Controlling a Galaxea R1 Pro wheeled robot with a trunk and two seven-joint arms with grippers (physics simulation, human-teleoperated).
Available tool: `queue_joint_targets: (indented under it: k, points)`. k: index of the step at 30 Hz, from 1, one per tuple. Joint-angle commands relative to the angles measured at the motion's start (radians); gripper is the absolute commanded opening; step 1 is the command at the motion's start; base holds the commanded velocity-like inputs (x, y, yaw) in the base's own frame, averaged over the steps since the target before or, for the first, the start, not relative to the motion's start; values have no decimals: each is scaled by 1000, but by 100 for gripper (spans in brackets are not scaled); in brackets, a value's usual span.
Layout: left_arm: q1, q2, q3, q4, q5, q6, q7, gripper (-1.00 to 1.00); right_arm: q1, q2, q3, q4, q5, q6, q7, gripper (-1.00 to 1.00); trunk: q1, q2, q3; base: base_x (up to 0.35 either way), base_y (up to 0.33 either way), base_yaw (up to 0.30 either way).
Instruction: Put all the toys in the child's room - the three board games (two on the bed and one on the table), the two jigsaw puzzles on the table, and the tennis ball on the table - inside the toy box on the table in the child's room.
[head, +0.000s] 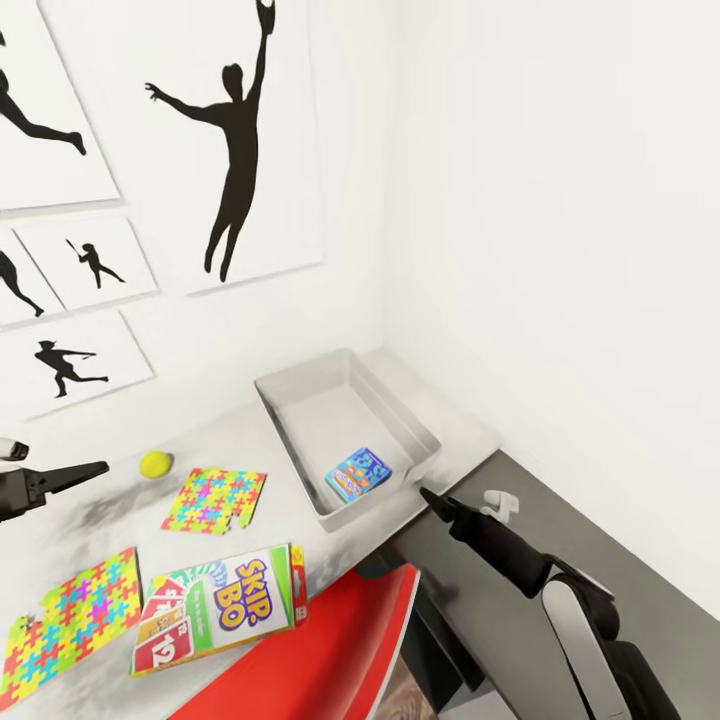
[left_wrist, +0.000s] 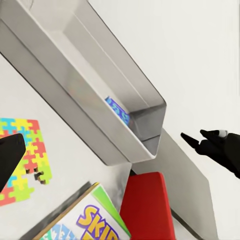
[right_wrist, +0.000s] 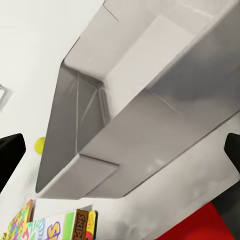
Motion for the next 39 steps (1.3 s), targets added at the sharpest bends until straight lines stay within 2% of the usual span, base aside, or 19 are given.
queue_joint_targets:
  k: [1, 9, 30, 39]
  points:
    - [-1, -3, 0, 0, -2, 11, -5, 100, -1, -1, -1, 0, -6, 6, 0, 100, 0, -1, 0, 0, 0, 0]
    - [-1, -16, 0, 0, -3, 8, -5, 100, 0, 0, -1, 2, -6, 6, 0, 100, 0, -1, 14, 0, 0, 0]
    - [-1, -26, 0, 0, -3, -12, -5, 100, 0, 5, -1, 2, -6, 3, 0, 100, 0, -1, 48, 0, 0, 0]
    - [-1, -40, 0, 0, -3, -14, -5, 100, 0, 1, -1, 3, -6, 3, 0, 100, 0, -1, 63, 0, 0, 0]
